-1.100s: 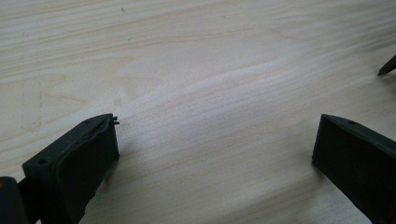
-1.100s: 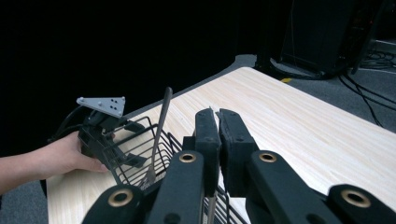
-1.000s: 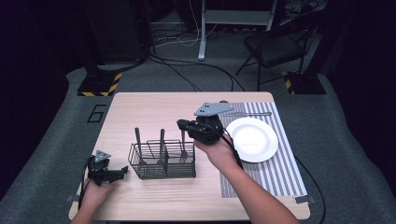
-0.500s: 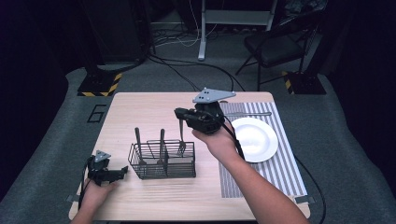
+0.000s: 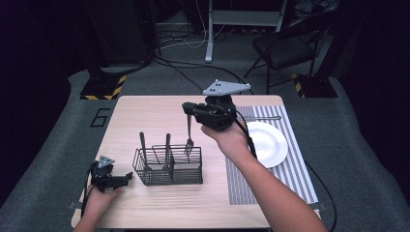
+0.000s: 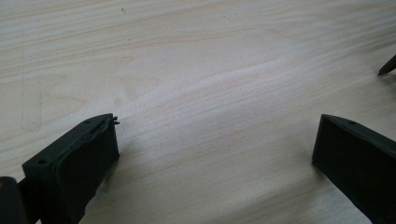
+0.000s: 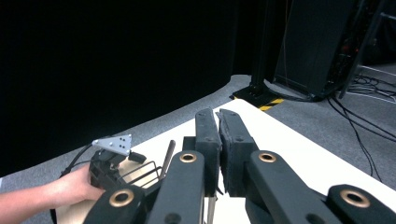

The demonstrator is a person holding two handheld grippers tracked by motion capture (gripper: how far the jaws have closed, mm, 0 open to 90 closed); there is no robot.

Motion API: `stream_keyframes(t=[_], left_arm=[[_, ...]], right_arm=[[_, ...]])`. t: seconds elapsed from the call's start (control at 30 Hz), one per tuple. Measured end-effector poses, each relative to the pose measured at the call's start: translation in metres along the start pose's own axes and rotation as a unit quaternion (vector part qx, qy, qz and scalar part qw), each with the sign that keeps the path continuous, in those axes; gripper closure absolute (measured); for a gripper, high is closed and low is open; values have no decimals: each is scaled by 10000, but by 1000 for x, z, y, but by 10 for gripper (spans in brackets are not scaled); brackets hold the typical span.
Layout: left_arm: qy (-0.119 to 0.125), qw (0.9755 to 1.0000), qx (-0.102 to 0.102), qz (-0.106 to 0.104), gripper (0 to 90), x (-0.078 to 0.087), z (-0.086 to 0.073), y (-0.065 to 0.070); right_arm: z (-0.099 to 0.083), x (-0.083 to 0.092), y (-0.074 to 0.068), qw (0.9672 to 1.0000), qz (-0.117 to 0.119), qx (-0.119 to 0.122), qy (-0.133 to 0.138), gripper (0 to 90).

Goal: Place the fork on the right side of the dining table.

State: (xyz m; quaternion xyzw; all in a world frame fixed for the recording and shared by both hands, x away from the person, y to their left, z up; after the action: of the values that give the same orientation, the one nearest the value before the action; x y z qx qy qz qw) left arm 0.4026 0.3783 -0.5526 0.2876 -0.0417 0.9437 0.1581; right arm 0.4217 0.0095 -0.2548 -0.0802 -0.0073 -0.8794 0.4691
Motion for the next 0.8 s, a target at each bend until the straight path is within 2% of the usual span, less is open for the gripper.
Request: stream_keyframes(t=[0.13, 0.5, 0.8], left_arm=[[0, 10000, 0, 0, 0, 0, 0, 0], [1, 10000, 0, 0, 0, 0, 0, 0], [0, 10000, 0, 0, 0, 0, 0, 0]], right_arm=[[6, 6, 5, 9999, -88, -112, 85, 872], [14, 21, 22, 9989, -391, -157, 192, 872], [10, 38, 34, 9974, -669, -163, 189, 872]])
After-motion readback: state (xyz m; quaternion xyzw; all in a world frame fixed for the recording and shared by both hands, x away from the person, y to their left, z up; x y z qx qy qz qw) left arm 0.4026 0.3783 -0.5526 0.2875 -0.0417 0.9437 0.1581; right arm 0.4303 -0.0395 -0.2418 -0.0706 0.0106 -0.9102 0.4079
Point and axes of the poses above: each handheld gripper's, and its own axes: x roughly backward along the jaws, z roughly out of its top, y roughly to its right, the point moved 3 cm from there along -x, roughly forward along the jaws, and after that the axes turned 10 degrees about y, right-handed, at the moved point
